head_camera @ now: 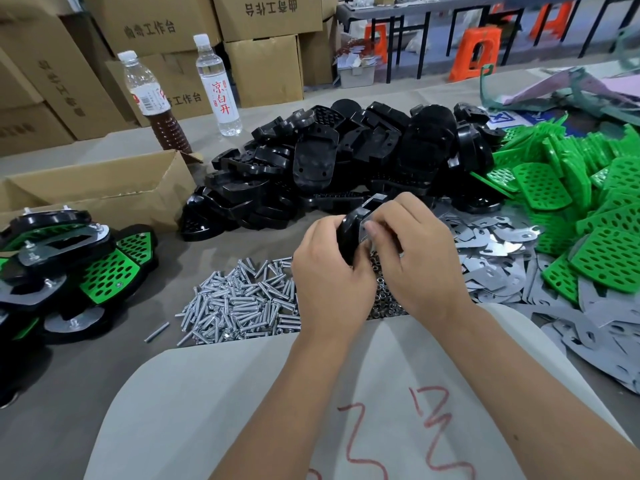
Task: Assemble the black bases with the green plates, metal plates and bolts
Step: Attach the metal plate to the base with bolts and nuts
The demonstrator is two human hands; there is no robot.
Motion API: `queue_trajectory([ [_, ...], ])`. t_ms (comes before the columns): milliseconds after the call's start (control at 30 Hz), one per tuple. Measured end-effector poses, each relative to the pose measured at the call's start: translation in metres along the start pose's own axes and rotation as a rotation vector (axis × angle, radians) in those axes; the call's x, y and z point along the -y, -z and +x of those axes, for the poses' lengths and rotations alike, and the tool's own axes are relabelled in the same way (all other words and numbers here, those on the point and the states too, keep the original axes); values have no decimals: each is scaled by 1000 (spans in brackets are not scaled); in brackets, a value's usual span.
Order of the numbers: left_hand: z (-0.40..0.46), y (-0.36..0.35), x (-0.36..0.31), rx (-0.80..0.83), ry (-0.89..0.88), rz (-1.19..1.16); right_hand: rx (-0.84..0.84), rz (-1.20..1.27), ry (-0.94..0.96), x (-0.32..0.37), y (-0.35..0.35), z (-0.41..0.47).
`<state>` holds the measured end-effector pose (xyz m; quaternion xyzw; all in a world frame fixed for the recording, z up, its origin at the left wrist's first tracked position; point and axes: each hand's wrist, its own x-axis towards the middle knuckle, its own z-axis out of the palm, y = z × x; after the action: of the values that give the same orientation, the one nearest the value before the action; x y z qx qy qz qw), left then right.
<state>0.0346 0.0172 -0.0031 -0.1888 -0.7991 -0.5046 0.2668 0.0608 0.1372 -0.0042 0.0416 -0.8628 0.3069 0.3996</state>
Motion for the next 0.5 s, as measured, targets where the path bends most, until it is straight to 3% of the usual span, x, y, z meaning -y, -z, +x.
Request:
queue_trajectory([
  [500,0,0,0,0,14,-1,23,11,-10,1,1,0],
])
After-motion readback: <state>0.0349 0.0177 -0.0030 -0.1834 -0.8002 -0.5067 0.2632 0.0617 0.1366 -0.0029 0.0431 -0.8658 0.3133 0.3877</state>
